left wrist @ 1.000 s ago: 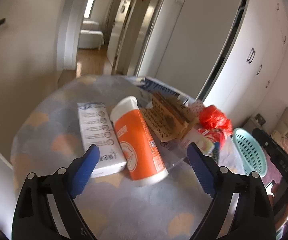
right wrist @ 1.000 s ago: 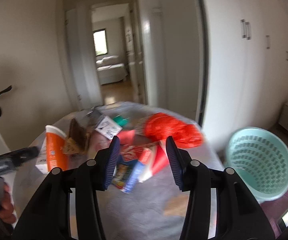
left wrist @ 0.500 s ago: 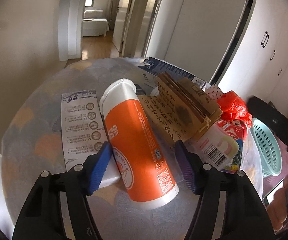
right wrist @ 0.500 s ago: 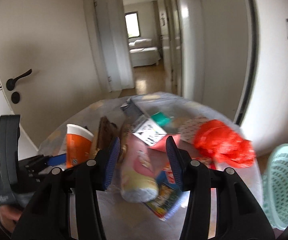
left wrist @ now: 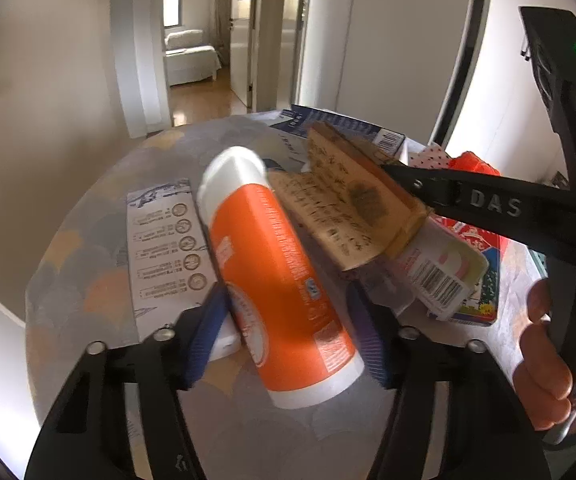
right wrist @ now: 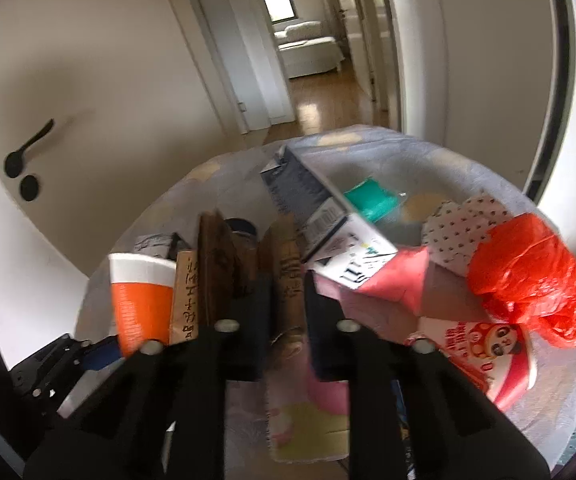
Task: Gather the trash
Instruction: 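Grasp the orange-white cup with the left tool while the right tool grasps the cardboard box, then carry the cup and box to the blue basket and release both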
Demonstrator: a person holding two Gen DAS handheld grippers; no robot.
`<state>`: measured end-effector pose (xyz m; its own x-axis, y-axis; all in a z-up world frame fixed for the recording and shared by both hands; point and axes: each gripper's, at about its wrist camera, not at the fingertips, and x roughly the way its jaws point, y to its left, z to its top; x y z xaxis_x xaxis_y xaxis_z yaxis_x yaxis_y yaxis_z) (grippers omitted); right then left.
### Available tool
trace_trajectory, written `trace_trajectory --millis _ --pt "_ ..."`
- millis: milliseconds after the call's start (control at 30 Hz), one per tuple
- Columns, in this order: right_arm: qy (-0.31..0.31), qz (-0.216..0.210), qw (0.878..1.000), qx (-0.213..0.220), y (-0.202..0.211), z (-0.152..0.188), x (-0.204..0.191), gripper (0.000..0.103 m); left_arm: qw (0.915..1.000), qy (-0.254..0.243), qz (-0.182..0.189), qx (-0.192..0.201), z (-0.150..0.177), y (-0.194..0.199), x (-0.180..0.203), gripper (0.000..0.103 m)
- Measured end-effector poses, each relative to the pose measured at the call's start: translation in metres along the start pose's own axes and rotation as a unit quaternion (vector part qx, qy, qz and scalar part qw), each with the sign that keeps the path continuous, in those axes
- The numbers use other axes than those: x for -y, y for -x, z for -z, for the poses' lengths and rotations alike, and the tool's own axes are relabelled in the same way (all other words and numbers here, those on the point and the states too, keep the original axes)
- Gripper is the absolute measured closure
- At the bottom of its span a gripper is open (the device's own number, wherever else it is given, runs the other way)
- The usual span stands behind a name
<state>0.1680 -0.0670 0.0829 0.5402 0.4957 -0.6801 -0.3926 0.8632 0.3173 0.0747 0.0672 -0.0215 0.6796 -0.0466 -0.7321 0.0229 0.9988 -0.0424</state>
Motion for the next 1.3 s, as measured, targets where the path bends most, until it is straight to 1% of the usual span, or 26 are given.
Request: trace_trajectory --millis 67,133,267,400,433,567,667,767,833,967,1067,1133,1200,1300 --pt "0.006 0.006 1.0 0.008 0.004 0.0 -0.003 0.097 0.9999 0.011 0.009 0.003 0.0 0.004 -0.003 0.052" --pt "0.004 -0.001 1.0 0.02 0.014 0.001 -0.005 0.098 0.9995 0.024 0.019 0.011 0.003 0.009 -0.009 0.055" --pt "-0.006 -0.01 0.999 0.049 0.04 0.001 -0.004 0.099 0.9972 0.038 0.047 0.045 0.003 0.037 -0.014 0.056" --pt "-0.023 -0.018 0.996 0.079 0.073 0.002 0.001 0.099 0.9942 0.036 0.076 0.068 0.002 0.063 -0.01 0.057" --pt "-0.026 -0.019 0.996 0.088 0.081 0.003 0.003 0.099 0.9931 0.035 0.085 0.072 -0.002 0.065 -0.009 0.057" --pt "-0.044 -0.006 0.991 0.128 0.12 0.012 0.019 0.099 0.9884 0.018 0.122 0.09 -0.007 0.079 0.012 0.059" --pt "-0.06 0.011 0.987 0.148 0.147 0.022 0.036 0.098 0.987 0.005 0.134 0.089 -0.006 0.079 0.028 0.059" --pt "-0.084 0.027 0.982 0.167 0.173 0.036 0.058 0.098 0.9821 0.008 0.168 0.086 -0.004 0.076 0.041 0.059" --pt "-0.103 0.05 0.976 0.184 0.193 0.049 0.076 0.098 0.9804 -0.003 0.176 0.09 -0.005 0.077 0.051 0.059" --pt "-0.137 0.082 0.966 0.203 0.222 0.067 0.111 0.098 0.9697 -0.024 0.226 0.09 -0.01 0.076 0.087 0.059" --pt "-0.165 0.103 0.957 0.214 0.24 0.081 0.139 0.098 0.9637 -0.04 0.248 0.09 -0.016 0.071 0.11 0.059" --pt "-0.182 0.124 0.95 0.219 0.252 0.09 0.156 0.098 0.9607 -0.052 0.258 0.089 -0.021 0.065 0.125 0.059" --pt "-0.198 0.152 0.942 0.223 0.258 0.098 0.175 0.098 0.9555 -0.064 0.273 0.092 -0.028 0.062 0.143 0.059" --pt "-0.218 0.186 0.931 0.224 0.264 0.108 0.201 0.098 0.9499 -0.081 0.29 0.086 -0.039 0.051 0.176 0.059"
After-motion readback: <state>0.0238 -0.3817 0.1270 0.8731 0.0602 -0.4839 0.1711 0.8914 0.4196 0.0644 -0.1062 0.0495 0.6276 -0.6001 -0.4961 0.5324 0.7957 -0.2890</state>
